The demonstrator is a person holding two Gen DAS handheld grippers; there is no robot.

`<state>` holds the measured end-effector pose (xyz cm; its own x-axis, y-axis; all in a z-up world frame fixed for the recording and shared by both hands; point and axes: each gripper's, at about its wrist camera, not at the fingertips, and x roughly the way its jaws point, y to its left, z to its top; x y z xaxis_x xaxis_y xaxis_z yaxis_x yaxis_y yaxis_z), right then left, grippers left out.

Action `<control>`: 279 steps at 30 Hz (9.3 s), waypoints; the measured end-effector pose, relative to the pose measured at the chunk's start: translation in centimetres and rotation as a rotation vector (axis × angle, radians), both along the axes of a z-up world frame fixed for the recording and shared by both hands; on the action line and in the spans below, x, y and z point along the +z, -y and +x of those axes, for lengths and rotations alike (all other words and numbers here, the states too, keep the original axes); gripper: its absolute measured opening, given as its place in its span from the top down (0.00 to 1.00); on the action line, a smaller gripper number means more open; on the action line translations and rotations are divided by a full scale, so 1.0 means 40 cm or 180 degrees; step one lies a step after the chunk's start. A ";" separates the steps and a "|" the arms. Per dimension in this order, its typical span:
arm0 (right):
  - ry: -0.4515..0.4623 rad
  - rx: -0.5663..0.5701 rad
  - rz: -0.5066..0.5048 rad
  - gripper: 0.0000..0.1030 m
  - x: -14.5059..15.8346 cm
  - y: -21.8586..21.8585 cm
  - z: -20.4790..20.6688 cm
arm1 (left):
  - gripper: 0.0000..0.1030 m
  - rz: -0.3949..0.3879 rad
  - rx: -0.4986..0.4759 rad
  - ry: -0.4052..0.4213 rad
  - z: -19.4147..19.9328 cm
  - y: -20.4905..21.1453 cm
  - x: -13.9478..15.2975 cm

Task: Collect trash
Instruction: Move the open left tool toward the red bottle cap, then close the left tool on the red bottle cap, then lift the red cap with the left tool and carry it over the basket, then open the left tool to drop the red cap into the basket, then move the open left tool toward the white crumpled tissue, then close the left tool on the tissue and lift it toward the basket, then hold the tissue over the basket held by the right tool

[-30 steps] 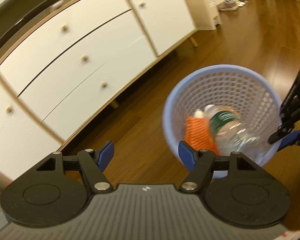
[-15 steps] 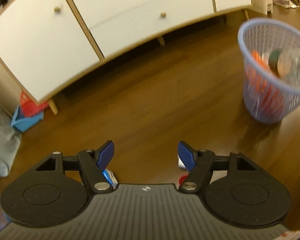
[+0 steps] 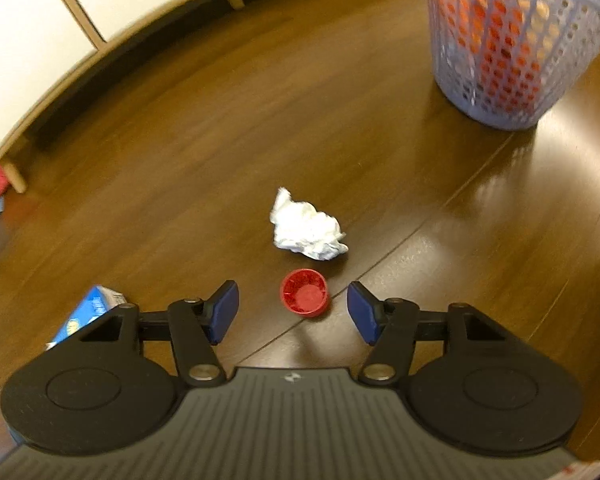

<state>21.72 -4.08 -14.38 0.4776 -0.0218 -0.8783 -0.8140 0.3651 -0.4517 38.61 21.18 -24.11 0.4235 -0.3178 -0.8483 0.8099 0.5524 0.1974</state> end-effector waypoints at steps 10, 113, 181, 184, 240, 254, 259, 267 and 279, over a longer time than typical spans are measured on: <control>0.0026 -0.0070 0.0113 0.91 0.014 0.005 0.008 | 0.59 0.0210 -0.0037 -0.0059 0.034 0.056 -0.104; 0.0140 -0.0101 -0.0158 0.91 -0.001 0.035 0.020 | 0.70 -0.1233 -0.0864 0.0661 -0.116 0.427 0.447; 0.0161 -0.0289 -0.0184 0.90 -0.030 0.025 0.070 | 0.61 -0.0243 -0.0024 -0.0085 0.026 0.087 -0.074; 0.0148 -0.0288 -0.0179 0.89 -0.031 0.026 0.073 | 0.62 -0.0179 -0.0072 -0.0088 0.029 0.108 -0.097; 0.0273 0.0262 -0.0629 0.89 -0.083 0.005 0.031 | 0.92 -0.0966 -0.0547 0.0665 -0.211 0.157 0.498; 0.0304 0.0360 -0.0645 0.88 -0.081 0.022 0.005 | 0.92 -0.1010 -0.0740 0.0762 -0.198 0.262 0.501; 0.0295 0.0373 -0.0664 0.88 -0.079 0.014 0.006 | 0.92 -0.0983 -0.0784 0.0739 -0.187 0.272 0.478; 0.0301 0.0310 -0.0636 0.88 -0.078 0.011 0.018 | 0.92 -0.0986 -0.0766 0.0688 -0.165 0.268 0.460; 0.0316 0.0343 -0.0639 0.87 -0.082 0.015 0.010 | 0.92 -0.1029 -0.0841 0.0646 -0.156 0.286 0.453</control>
